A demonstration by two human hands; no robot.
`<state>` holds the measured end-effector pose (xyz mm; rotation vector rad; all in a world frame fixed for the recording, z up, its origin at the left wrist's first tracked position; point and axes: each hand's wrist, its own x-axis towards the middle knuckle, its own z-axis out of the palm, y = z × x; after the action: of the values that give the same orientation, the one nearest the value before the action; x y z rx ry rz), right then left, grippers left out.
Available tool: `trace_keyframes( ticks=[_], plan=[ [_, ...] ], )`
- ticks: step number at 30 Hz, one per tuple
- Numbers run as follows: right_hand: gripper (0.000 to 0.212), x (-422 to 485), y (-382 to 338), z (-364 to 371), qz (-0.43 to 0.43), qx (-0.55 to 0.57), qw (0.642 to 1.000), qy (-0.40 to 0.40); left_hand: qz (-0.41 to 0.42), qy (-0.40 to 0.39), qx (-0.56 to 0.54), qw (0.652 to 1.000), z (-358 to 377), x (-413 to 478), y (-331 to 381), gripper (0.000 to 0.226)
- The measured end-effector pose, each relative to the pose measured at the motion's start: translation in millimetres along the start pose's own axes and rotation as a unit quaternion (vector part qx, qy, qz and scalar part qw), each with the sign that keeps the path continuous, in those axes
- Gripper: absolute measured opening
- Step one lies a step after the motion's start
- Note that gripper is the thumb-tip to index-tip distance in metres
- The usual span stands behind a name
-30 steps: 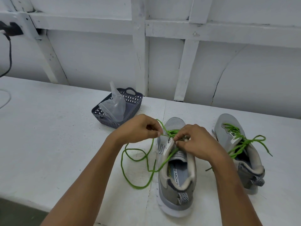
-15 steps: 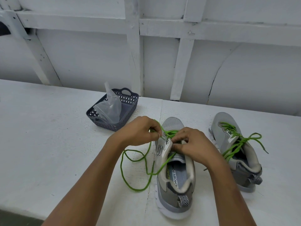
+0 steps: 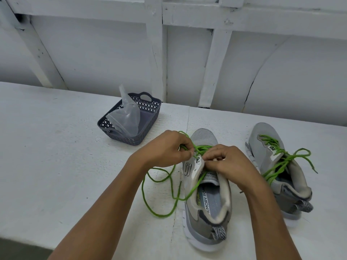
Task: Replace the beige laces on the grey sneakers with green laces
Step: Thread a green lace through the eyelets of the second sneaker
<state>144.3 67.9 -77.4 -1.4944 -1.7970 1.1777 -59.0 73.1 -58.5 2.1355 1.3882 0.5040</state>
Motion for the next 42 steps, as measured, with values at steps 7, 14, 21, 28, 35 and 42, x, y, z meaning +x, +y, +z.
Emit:
trace_keyframes(
  ticks=[7,14,21,28,35,42],
  plan=[
    [0.014,0,2,3,0.008,0.017,1.0,0.009,0.0,-0.002,-0.01,1.0,0,4,0,0.009],
    [0.016,0,1,4,0.014,0.011,1.0,0.015,-0.005,-0.014,0.01,1.0,1,5,-2,0.01],
    [0.028,-2,-7,3,0.015,0.002,1.0,0.01,0.005,-0.034,0.025,0.999,6,9,1,0.012],
    [0.017,-1,-20,9,0.005,-0.106,0.994,0.012,-0.01,-0.041,-0.057,0.997,4,8,0,0.008],
    [0.021,-5,-12,6,0.006,-0.011,0.997,0.081,-0.049,-0.047,-0.118,0.991,4,5,5,0.034],
    [0.025,-10,-25,-52,0.007,0.563,0.822,0.084,-0.089,-0.044,-0.138,0.985,3,3,1,0.042]
  ],
)
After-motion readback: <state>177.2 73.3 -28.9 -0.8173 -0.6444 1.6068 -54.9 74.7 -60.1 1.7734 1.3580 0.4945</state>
